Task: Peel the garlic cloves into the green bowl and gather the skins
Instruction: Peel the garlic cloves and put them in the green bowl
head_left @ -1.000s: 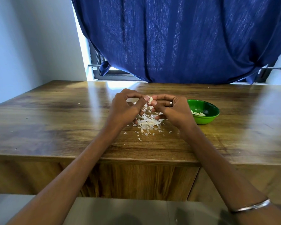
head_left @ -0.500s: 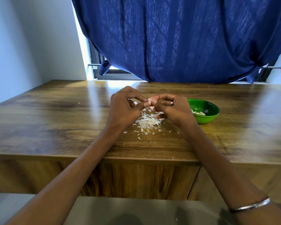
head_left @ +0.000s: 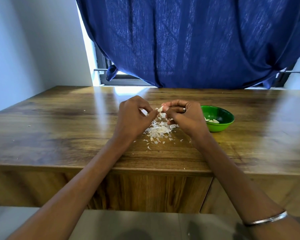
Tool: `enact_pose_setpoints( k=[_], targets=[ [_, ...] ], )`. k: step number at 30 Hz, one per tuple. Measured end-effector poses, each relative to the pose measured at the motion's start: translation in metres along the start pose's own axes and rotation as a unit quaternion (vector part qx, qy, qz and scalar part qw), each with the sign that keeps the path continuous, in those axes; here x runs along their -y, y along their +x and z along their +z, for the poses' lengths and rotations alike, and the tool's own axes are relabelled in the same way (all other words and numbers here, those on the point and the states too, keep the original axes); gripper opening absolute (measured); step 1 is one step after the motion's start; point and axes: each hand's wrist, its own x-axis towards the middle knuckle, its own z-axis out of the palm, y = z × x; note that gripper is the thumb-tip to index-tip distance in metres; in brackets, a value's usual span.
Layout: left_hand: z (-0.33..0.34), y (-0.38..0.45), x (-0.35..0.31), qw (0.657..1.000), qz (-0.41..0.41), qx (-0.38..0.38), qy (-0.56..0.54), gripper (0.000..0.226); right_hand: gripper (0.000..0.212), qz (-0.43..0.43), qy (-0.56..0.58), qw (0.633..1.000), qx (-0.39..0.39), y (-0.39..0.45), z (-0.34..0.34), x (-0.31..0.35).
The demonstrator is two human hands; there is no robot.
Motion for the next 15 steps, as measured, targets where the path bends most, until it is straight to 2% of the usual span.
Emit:
enact_pose_setpoints(
  k=[6,11,15],
  targets=[
    [-0.0052,-0.0022,-0.0031,0.998,-0.037,0.024,-0.037,0.022,0.008,-0.007,-0.007,1.0,-0.003,-0.0002,0.0,0.0002],
    [-0.0021,-0.0035,-0.0064,0.999,-0.001,0.022,-0.043,0.018,0.014,-0.008,0.0,1.0,0.002,0.0002,-0.0004,0.0002],
    [-0.0041,-0.0039,-0.0092,0.999,0.001,0.006,-0.054,0.012,0.009,-0.006,0.006,1.0,0.012,-0.0003,-0.0003,0.0003]
  ],
)
